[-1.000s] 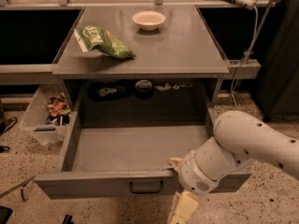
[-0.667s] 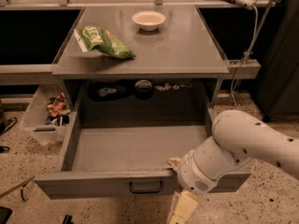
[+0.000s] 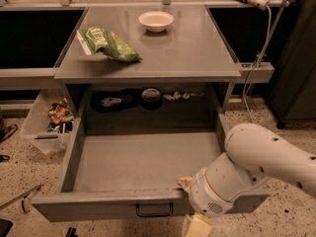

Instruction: Open top drawer

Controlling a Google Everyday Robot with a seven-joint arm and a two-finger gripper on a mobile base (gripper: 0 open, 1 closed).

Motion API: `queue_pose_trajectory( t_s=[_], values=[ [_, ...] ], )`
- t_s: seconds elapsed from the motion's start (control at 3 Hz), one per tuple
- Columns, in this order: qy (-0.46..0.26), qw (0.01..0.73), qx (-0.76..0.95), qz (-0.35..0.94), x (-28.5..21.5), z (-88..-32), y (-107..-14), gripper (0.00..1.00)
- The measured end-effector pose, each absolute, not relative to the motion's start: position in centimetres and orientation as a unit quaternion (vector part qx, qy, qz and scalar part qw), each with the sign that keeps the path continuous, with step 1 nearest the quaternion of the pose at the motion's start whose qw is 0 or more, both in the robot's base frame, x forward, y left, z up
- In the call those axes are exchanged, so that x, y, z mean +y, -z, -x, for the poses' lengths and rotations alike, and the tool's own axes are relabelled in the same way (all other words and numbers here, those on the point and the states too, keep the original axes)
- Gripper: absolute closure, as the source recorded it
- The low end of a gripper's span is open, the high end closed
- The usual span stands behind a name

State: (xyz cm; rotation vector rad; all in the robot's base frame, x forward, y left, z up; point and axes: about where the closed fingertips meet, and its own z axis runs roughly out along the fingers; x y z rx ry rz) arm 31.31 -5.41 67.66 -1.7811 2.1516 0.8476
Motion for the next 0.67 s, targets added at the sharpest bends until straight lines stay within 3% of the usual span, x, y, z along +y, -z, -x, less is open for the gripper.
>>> queue_pose_trajectory(
  t_s=[0.67],
  values=[
    [-0.296,0.103,0.737,0.599,-5.76,-28.36,-68.45,0.00]
  ],
)
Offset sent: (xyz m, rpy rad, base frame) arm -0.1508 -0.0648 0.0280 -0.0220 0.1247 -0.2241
